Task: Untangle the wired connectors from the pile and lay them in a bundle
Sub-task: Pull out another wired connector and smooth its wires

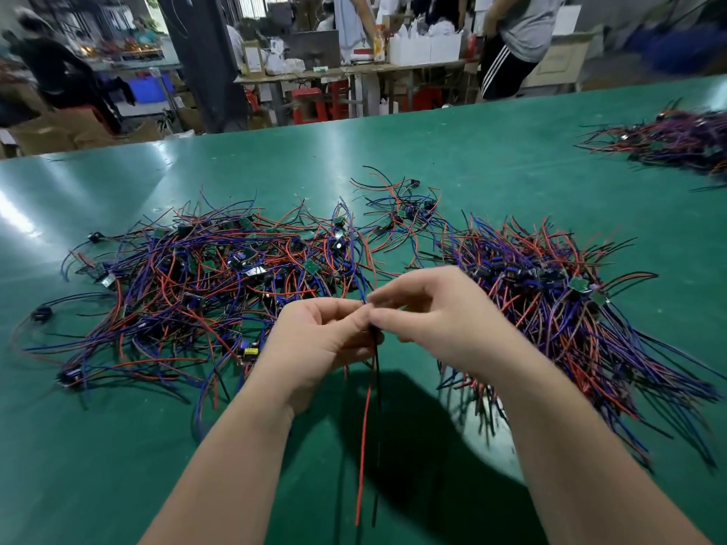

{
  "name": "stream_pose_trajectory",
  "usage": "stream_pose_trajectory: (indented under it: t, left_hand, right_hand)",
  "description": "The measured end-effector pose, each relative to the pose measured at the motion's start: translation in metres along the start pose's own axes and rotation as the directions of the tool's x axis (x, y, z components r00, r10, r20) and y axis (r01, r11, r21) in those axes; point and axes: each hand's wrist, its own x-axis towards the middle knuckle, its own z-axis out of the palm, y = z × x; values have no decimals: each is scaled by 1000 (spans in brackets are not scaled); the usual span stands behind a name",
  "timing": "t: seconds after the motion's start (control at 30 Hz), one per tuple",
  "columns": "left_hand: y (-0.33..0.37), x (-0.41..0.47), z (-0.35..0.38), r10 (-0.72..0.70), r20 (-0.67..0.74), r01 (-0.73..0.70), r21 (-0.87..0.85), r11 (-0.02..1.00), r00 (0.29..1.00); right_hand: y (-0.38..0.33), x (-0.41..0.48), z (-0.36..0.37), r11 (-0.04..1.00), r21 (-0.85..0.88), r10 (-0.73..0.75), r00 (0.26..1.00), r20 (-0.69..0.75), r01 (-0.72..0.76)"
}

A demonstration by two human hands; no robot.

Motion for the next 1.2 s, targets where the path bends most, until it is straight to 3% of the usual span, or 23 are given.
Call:
stream_pose_trajectory:
  t: [0.07, 0.13, 0.33, 0.4, 0.43, 0.47, 0.53, 0.6, 0.67, 0.73, 1.07, 1.2]
  left_hand:
    - [-1, 0, -1, 37, -15, -37, 13, 999, 999]
    - [-1, 0, 0, 54, -13, -54, 2, 999, 998]
    - [7, -2, 3, 52, 63, -49, -48, 998, 997]
    - [7, 0, -1, 112, -36, -110, 69, 992, 993]
    - [6, 1, -5, 186, -113, -157, 225, 961, 976]
    - [5, 3, -11, 289, -180, -186, 441, 878, 940]
    - [2, 5, -24, 439, -202, -108, 804, 584, 875]
    - [-3, 8, -32, 403, -195, 56, 942, 332, 894]
    - [-10, 8, -34, 306, -241, 191, 964, 185, 921]
    - [-13, 9, -34, 270, -280, 237, 954, 182, 921]
    - [-13, 18, -46, 356, -400, 279, 896, 345, 845]
    - [-10, 18, -49, 386, -404, 281, 899, 337, 829]
  right_hand:
    - [-1, -1, 6, 983, -173, -75, 996, -46, 66]
    - [-2, -2, 6, 968, -232, -107, 993, -46, 94]
    - [-3, 1, -8, 983, -153, -140, 963, -231, 106]
    - [1, 2, -28, 995, -76, -81, 930, -359, 57]
    - [5, 2, -40, 996, -86, -62, 893, -445, 26]
    - [10, 1, -51, 990, -138, -56, 842, -537, -22]
    - [19, 1, -69, 961, -231, -50, 730, -682, -150]
    - [24, 1, -76, 947, -228, -17, 672, -740, -227]
    - [25, 1, -75, 914, -287, -22, 670, -742, -288]
    - [22, 1, -69, 895, -340, -52, 687, -724, -290]
    - [7, 3, -34, 920, -388, -189, 801, -569, -59]
    - [5, 3, -21, 916, -400, -235, 829, -507, 15]
